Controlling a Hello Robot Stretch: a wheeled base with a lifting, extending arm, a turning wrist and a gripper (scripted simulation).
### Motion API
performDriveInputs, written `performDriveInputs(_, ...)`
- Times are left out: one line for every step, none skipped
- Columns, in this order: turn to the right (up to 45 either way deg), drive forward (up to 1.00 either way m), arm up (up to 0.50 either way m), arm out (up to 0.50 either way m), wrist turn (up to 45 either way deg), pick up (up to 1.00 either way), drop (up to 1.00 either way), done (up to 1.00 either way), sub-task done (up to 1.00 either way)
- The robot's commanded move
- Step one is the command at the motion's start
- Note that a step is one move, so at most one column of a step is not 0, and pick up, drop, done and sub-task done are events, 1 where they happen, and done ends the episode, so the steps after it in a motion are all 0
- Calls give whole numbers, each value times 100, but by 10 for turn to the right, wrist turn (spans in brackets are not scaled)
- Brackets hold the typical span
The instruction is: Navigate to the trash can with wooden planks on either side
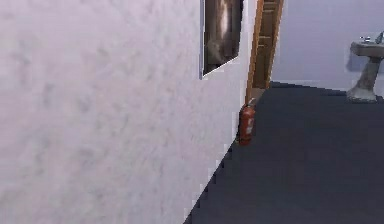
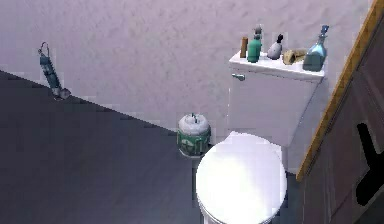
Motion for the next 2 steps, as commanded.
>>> performDriveInputs(60,0,0,0,0,0,0,0,0)
performDriveInputs(0,25,0,0,0,0,0,0,0)
